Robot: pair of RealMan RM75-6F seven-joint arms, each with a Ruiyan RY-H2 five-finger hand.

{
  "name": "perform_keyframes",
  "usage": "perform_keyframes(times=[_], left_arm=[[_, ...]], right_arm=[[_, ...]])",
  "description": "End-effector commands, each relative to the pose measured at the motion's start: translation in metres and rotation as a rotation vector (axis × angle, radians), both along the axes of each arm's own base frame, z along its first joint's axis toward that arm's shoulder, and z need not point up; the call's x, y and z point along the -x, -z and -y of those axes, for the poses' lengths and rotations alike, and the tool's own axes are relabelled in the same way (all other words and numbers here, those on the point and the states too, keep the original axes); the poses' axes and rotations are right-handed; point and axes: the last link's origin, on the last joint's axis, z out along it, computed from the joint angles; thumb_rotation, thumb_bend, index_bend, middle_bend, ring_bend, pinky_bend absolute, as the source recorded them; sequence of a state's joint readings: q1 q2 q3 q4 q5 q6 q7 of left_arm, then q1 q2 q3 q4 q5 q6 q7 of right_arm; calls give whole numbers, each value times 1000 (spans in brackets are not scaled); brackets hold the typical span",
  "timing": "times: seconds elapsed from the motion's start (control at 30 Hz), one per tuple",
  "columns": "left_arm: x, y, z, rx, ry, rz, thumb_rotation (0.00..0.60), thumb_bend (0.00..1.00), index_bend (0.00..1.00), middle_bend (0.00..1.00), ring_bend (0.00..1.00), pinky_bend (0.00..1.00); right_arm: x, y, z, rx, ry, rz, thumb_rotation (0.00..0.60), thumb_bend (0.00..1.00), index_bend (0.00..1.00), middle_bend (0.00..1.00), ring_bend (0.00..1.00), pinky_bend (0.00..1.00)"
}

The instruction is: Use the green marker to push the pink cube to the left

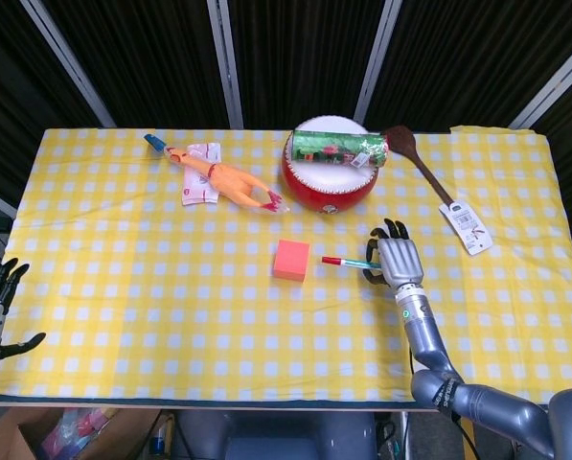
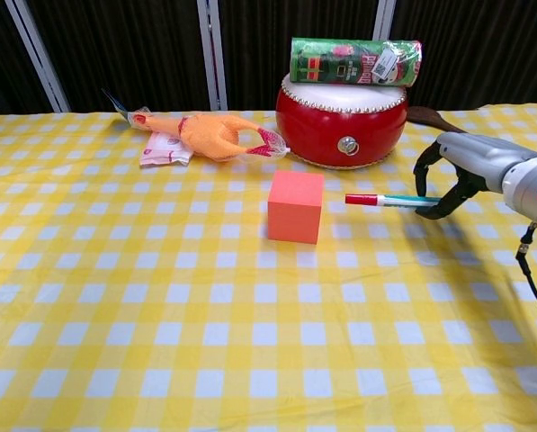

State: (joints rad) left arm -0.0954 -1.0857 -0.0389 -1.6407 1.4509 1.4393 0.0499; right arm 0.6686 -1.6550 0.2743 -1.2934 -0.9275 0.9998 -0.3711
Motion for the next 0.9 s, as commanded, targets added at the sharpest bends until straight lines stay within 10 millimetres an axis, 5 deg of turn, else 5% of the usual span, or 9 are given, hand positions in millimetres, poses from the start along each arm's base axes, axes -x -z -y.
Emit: perform_keyframes(times=[0.03, 0.9], left_arm=[[0, 0, 0, 1, 0, 1, 600, 13, 0, 0, 0, 0], [-1, -1, 0, 6, -7, 20, 600, 13, 0, 0, 0, 0]], right_arm=[[-3, 1, 0, -2, -3, 4, 600, 381, 662, 268, 44, 61], [-74, 55, -2, -80, -124, 18, 600, 381, 662, 268, 48, 61]])
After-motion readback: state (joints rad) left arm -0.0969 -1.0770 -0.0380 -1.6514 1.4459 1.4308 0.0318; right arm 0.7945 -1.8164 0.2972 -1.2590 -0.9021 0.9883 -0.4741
